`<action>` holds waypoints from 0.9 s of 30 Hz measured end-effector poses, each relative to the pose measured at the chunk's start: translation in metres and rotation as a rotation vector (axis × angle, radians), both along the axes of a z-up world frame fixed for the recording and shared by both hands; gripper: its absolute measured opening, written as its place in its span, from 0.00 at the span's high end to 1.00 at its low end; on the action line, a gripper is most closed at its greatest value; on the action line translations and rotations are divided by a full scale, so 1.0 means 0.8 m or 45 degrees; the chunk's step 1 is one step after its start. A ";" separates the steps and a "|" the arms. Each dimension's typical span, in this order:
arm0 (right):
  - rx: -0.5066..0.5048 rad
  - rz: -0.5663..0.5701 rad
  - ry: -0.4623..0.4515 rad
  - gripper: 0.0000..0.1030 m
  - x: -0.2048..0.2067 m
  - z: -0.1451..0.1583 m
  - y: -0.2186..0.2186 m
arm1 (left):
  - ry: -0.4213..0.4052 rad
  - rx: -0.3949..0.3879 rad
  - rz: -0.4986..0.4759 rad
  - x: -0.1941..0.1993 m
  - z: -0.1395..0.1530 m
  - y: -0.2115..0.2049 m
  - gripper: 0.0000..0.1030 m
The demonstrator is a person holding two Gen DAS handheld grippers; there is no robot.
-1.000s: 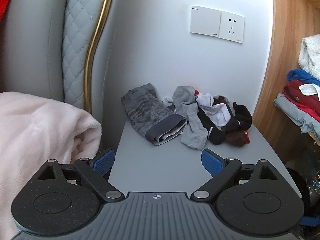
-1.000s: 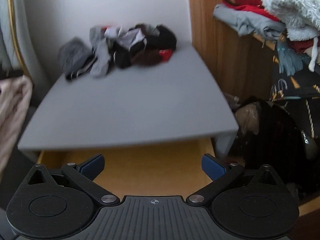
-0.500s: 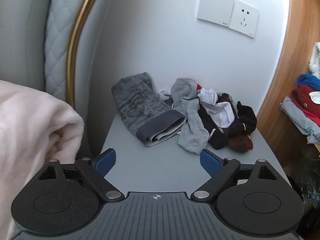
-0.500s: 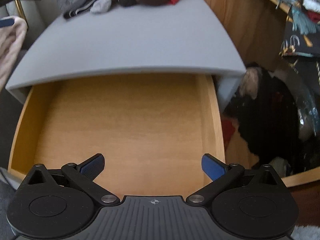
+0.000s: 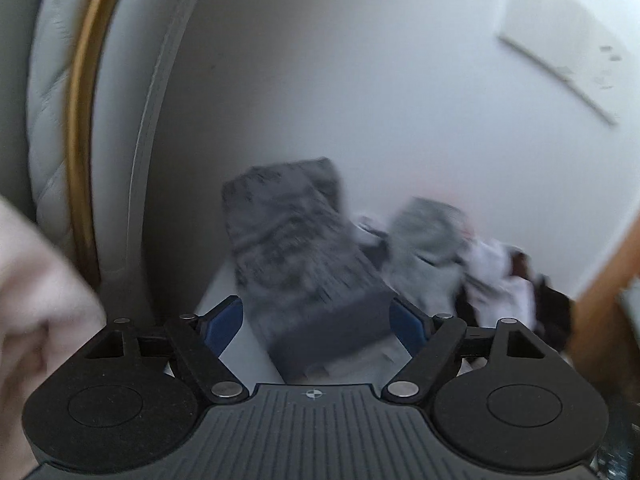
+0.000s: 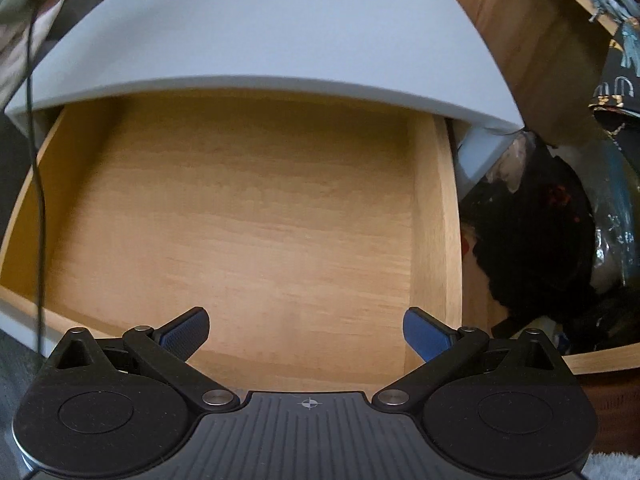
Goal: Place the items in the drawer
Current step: 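Move the left tool over the grey patterned underwear on the nightstand top, then close the left tool on the grey patterned underwear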
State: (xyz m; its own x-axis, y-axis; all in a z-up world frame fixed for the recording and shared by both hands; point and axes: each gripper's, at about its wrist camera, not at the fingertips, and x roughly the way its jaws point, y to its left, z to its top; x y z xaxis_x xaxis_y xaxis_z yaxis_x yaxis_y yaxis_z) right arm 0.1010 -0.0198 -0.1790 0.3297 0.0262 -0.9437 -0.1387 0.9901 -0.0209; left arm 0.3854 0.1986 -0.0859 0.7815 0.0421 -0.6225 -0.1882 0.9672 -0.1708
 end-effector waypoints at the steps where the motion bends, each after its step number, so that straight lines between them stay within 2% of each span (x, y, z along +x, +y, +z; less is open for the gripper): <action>1: 0.001 -0.002 0.007 0.00 0.001 -0.001 -0.001 | 0.008 0.014 0.004 0.012 -0.003 0.002 0.20; 5: 0.020 -0.040 0.036 0.00 0.007 -0.004 -0.004 | 0.031 0.015 0.047 0.048 -0.015 0.012 0.19; 10: -0.013 -0.044 0.062 0.00 0.009 -0.009 -0.004 | 0.079 -0.074 0.109 0.079 -0.033 0.023 0.19; 15: -0.036 0.000 0.108 0.00 0.008 -0.019 0.005 | 0.122 -0.149 0.167 0.103 -0.045 0.027 0.14; 21: -0.041 0.001 0.107 0.00 0.006 -0.022 0.007 | 0.153 -0.046 0.130 0.109 -0.059 0.002 0.16; 22: -0.037 -0.004 0.111 0.00 0.007 -0.022 0.006 | 0.144 -0.034 0.128 0.104 -0.060 0.000 0.20; 23: -0.035 -0.005 0.112 0.00 0.007 -0.022 0.005 | 0.129 -0.032 0.125 0.099 -0.061 -0.001 0.29; 24: -0.036 -0.004 0.112 0.00 0.008 -0.022 0.005 | 0.115 -0.020 0.116 0.092 -0.062 -0.002 0.45; 25: -0.037 -0.002 0.112 0.00 0.008 -0.022 0.006 | 0.109 -0.030 0.095 0.086 -0.063 -0.002 0.51; 27: -0.038 0.003 0.110 0.00 0.008 -0.023 0.006 | 0.104 -0.083 0.077 0.075 -0.063 0.002 0.71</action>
